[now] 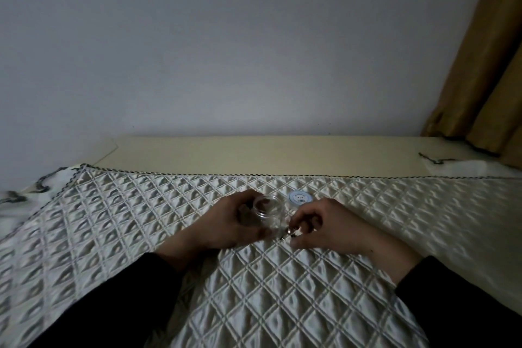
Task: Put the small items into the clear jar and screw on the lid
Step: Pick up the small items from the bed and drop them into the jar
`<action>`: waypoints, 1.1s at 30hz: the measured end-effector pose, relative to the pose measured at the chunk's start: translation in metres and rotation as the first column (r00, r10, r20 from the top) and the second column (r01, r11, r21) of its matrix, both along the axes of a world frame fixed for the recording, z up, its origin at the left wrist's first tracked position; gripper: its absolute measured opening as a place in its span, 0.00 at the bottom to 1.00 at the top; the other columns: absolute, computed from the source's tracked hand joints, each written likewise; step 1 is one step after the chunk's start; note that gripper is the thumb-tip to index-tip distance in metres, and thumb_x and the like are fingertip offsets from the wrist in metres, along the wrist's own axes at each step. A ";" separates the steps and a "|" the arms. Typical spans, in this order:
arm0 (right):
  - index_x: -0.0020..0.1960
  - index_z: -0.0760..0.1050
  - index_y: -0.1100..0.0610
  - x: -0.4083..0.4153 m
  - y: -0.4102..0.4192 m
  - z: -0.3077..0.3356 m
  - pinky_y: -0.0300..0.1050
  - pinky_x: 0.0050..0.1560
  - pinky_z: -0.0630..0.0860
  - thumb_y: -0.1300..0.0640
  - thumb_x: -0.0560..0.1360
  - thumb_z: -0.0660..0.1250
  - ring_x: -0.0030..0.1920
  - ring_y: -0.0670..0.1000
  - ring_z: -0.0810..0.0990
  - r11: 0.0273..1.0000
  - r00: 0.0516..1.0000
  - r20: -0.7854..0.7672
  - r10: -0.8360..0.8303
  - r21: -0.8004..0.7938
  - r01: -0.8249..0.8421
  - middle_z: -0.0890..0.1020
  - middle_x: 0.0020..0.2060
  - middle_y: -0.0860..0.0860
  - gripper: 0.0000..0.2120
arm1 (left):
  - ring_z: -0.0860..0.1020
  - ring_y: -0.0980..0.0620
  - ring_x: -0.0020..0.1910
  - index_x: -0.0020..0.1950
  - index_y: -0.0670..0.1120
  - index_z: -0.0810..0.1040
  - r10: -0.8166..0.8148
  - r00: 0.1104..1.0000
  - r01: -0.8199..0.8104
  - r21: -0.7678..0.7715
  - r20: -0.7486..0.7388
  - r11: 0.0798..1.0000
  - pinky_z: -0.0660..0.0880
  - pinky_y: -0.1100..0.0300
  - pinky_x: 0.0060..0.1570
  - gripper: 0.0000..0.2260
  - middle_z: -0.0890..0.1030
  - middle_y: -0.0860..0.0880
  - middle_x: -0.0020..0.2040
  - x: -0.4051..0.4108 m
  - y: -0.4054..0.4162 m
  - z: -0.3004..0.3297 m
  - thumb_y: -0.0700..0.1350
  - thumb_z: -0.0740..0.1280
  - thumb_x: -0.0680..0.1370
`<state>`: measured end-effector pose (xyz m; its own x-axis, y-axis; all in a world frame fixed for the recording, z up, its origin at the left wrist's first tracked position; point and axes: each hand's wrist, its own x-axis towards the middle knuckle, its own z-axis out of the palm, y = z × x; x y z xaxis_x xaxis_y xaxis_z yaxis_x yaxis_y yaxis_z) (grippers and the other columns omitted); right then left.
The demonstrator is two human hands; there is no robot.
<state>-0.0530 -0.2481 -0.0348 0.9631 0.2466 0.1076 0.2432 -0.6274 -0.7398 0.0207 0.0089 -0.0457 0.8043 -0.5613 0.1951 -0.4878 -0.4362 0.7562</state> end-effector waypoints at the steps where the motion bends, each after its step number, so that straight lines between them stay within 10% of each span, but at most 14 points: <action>1: 0.45 0.84 0.50 0.000 0.000 0.000 0.31 0.30 0.66 0.47 0.63 0.81 0.27 0.39 0.71 1.000 1.000 -0.005 0.009 0.002 -0.009 0.79 0.29 0.43 0.14 | 0.90 0.44 0.60 0.66 0.53 0.85 -0.003 1.000 0.003 0.001 0.005 1.000 0.86 0.39 0.65 0.31 0.91 0.50 0.59 0.000 0.000 0.000 0.63 0.80 0.65; 14: 0.40 0.85 0.48 -0.002 -0.003 0.004 0.31 0.42 0.76 0.59 0.69 0.79 0.40 0.40 0.84 0.998 1.000 0.009 -0.004 -0.055 0.004 0.87 0.38 0.44 0.06 | 0.90 0.44 0.62 0.68 0.54 0.85 -0.012 1.000 0.012 -0.016 -0.003 1.000 0.85 0.37 0.67 0.30 0.91 0.50 0.61 0.001 0.002 -0.002 0.61 0.82 0.67; 33: 0.39 0.78 0.50 -0.003 0.003 0.007 0.45 0.42 0.75 0.57 0.75 0.71 0.35 0.42 0.77 0.994 0.996 0.063 -0.056 -0.086 0.061 0.82 0.34 0.47 0.08 | 0.90 0.46 0.61 0.69 0.52 0.85 -0.013 1.000 0.013 0.002 0.027 1.000 0.85 0.40 0.67 0.30 0.91 0.51 0.61 -0.003 0.000 0.002 0.58 0.82 0.68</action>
<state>-0.0556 -0.2451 -0.0277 0.9686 0.2012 0.1461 0.2466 -0.7038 -0.6662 0.0177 0.0087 -0.0434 0.7915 -0.5718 0.2158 -0.5137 -0.4312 0.7418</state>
